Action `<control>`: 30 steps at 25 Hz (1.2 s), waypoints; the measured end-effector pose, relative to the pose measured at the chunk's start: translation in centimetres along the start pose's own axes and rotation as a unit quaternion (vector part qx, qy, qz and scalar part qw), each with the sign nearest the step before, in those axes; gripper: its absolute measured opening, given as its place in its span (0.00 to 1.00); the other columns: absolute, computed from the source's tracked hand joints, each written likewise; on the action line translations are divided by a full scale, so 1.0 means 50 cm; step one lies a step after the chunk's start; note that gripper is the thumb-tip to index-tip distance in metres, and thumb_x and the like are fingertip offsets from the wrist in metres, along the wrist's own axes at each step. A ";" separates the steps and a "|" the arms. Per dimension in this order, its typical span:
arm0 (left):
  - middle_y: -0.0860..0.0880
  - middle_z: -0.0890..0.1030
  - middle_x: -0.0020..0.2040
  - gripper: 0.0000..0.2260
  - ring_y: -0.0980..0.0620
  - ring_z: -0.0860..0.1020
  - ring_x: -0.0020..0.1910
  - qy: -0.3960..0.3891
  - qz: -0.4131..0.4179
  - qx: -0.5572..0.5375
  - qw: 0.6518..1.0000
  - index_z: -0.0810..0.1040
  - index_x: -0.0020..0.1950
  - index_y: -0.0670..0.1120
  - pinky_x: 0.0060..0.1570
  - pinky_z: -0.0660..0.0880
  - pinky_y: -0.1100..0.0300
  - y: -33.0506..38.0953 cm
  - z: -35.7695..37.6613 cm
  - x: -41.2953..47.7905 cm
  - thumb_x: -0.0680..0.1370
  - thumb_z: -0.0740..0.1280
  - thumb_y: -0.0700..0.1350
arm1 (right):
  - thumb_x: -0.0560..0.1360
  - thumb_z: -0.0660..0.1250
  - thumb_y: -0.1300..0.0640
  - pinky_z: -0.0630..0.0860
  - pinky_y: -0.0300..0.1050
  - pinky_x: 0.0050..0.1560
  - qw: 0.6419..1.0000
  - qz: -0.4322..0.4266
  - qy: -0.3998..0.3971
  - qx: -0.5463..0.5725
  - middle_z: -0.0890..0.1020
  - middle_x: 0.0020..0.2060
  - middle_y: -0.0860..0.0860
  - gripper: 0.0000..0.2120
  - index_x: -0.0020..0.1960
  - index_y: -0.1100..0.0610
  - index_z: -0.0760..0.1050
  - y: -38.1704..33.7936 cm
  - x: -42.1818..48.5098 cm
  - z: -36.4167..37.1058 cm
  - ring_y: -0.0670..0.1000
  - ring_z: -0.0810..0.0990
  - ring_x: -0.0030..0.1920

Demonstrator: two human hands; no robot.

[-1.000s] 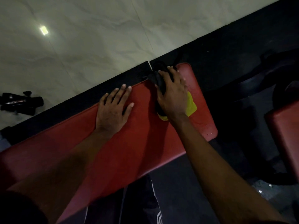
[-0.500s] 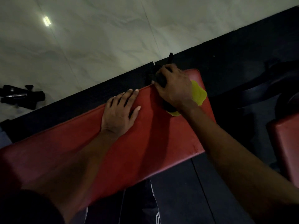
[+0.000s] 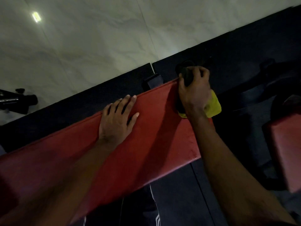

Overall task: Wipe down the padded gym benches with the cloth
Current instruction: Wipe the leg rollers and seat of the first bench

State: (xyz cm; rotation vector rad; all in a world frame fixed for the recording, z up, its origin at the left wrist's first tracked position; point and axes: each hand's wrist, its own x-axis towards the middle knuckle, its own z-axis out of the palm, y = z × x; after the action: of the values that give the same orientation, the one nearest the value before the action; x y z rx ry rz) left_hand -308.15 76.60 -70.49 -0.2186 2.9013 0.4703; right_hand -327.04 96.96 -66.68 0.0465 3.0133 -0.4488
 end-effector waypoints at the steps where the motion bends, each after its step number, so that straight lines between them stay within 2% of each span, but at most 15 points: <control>1: 0.47 0.67 0.77 0.26 0.45 0.68 0.73 0.002 -0.004 -0.013 1.000 0.60 0.81 0.50 0.69 0.64 0.45 0.005 -0.002 0.000 0.84 0.54 0.58 | 0.77 0.65 0.42 0.78 0.51 0.52 1.000 -0.022 -0.006 -0.012 0.75 0.66 0.52 0.18 0.62 0.50 0.79 -0.015 0.000 0.007 0.56 0.80 0.57; 5: 0.48 0.66 0.78 0.25 0.48 0.64 0.77 0.005 -0.068 -0.102 0.992 0.63 0.79 0.48 0.73 0.58 0.42 0.078 -0.001 0.035 0.82 0.57 0.53 | 0.77 0.64 0.42 0.77 0.51 0.53 0.992 -0.105 -0.047 -0.045 0.77 0.65 0.52 0.18 0.61 0.50 0.79 -0.029 0.022 0.025 0.58 0.79 0.58; 7: 0.48 0.65 0.79 0.25 0.47 0.63 0.77 0.004 -0.041 -0.089 0.995 0.62 0.80 0.48 0.73 0.58 0.42 0.122 0.005 0.070 0.83 0.56 0.54 | 0.77 0.64 0.41 0.78 0.53 0.54 0.992 -0.111 -0.046 -0.028 0.76 0.67 0.51 0.19 0.63 0.49 0.78 0.000 0.025 0.019 0.57 0.79 0.59; 10: 0.47 0.62 0.80 0.26 0.44 0.63 0.77 0.001 0.036 -0.014 0.999 0.60 0.81 0.52 0.71 0.60 0.40 0.150 0.022 0.087 0.83 0.55 0.58 | 0.77 0.65 0.43 0.79 0.53 0.55 0.998 -0.019 0.018 0.062 0.73 0.69 0.51 0.20 0.66 0.48 0.76 0.058 -0.015 0.002 0.53 0.79 0.61; 12: 0.47 0.62 0.80 0.26 0.44 0.64 0.76 0.013 0.027 -0.001 1.000 0.60 0.81 0.52 0.71 0.61 0.40 0.151 0.027 0.086 0.83 0.55 0.58 | 0.78 0.65 0.44 0.80 0.53 0.55 0.996 0.029 0.037 0.072 0.72 0.71 0.52 0.21 0.69 0.49 0.75 0.073 -0.051 -0.002 0.53 0.78 0.63; 14: 0.47 0.63 0.79 0.27 0.44 0.64 0.76 0.017 0.015 -0.006 1.000 0.60 0.81 0.52 0.71 0.61 0.40 0.153 0.028 0.084 0.83 0.55 0.58 | 0.78 0.65 0.46 0.79 0.54 0.58 0.997 0.034 0.024 0.060 0.71 0.72 0.53 0.21 0.69 0.49 0.75 0.064 -0.070 0.004 0.55 0.77 0.66; 16: 0.47 0.62 0.80 0.27 0.45 0.63 0.77 0.019 0.017 -0.004 1.000 0.59 0.81 0.52 0.72 0.60 0.40 0.151 0.031 0.085 0.83 0.55 0.58 | 0.79 0.65 0.45 0.76 0.55 0.62 0.999 -0.011 0.010 0.047 0.73 0.71 0.53 0.19 0.68 0.49 0.76 0.040 -0.056 0.013 0.56 0.75 0.67; 18: 0.47 0.62 0.80 0.28 0.46 0.63 0.77 0.024 0.011 -0.006 1.000 0.58 0.81 0.49 0.73 0.59 0.42 0.151 0.036 0.085 0.83 0.55 0.59 | 0.79 0.64 0.44 0.72 0.54 0.66 0.996 -0.090 -0.018 0.006 0.75 0.70 0.52 0.18 0.65 0.49 0.78 0.017 -0.020 0.019 0.56 0.75 0.67; 20: 0.47 0.63 0.79 0.29 0.46 0.63 0.77 0.029 0.002 -0.008 1.000 0.58 0.81 0.47 0.73 0.58 0.43 0.150 0.038 0.085 0.83 0.55 0.59 | 0.77 0.64 0.42 0.73 0.55 0.65 0.988 -0.140 -0.060 -0.021 0.76 0.68 0.49 0.18 0.64 0.47 0.78 0.012 0.017 0.023 0.55 0.77 0.65; 21: 0.47 0.63 0.79 0.29 0.46 0.63 0.77 0.027 0.000 -0.007 1.000 0.58 0.81 0.47 0.73 0.58 0.43 0.150 0.037 0.085 0.83 0.55 0.59 | 0.77 0.63 0.40 0.74 0.55 0.62 0.988 -0.139 -0.072 -0.016 0.76 0.68 0.48 0.19 0.63 0.47 0.78 0.019 0.031 0.022 0.54 0.78 0.63; 23: 0.47 0.64 0.79 0.29 0.46 0.64 0.76 0.025 0.004 -0.009 1.000 0.59 0.81 0.47 0.73 0.58 0.43 0.152 0.033 0.086 0.82 0.55 0.59 | 0.76 0.64 0.40 0.78 0.52 0.57 0.994 -0.090 -0.056 0.038 0.76 0.67 0.48 0.20 0.64 0.47 0.78 0.041 0.039 0.014 0.52 0.79 0.60; 25: 0.47 0.65 0.78 0.29 0.46 0.65 0.76 0.030 0.007 -0.007 1.000 0.60 0.81 0.47 0.73 0.59 0.43 0.152 0.030 0.087 0.82 0.56 0.58 | 0.77 0.67 0.43 0.79 0.49 0.53 0.994 -0.010 -0.007 0.107 0.75 0.65 0.48 0.19 0.65 0.48 0.78 0.060 0.023 0.003 0.49 0.79 0.58; 28: 0.47 0.64 0.79 0.29 0.46 0.64 0.76 0.022 0.003 -0.007 1.000 0.59 0.81 0.47 0.73 0.58 0.43 0.153 0.031 0.087 0.82 0.56 0.59 | 0.77 0.68 0.45 0.79 0.48 0.53 0.987 0.086 0.012 0.137 0.74 0.65 0.50 0.20 0.68 0.49 0.76 0.072 -0.019 -0.008 0.50 0.78 0.59; 30: 0.47 0.63 0.79 0.30 0.46 0.63 0.77 0.012 -0.001 -0.008 1.000 0.58 0.81 0.47 0.73 0.58 0.42 0.153 0.032 0.089 0.82 0.56 0.59 | 0.78 0.68 0.45 0.80 0.52 0.54 0.987 0.098 0.002 0.129 0.73 0.68 0.51 0.21 0.69 0.49 0.75 0.072 -0.046 -0.012 0.51 0.78 0.60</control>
State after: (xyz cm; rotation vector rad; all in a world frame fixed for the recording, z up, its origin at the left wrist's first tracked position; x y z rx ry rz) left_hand -313.52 83.78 -70.64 -0.2297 2.9219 0.4933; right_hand -324.65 100.55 -66.94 0.3593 2.8929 -0.8132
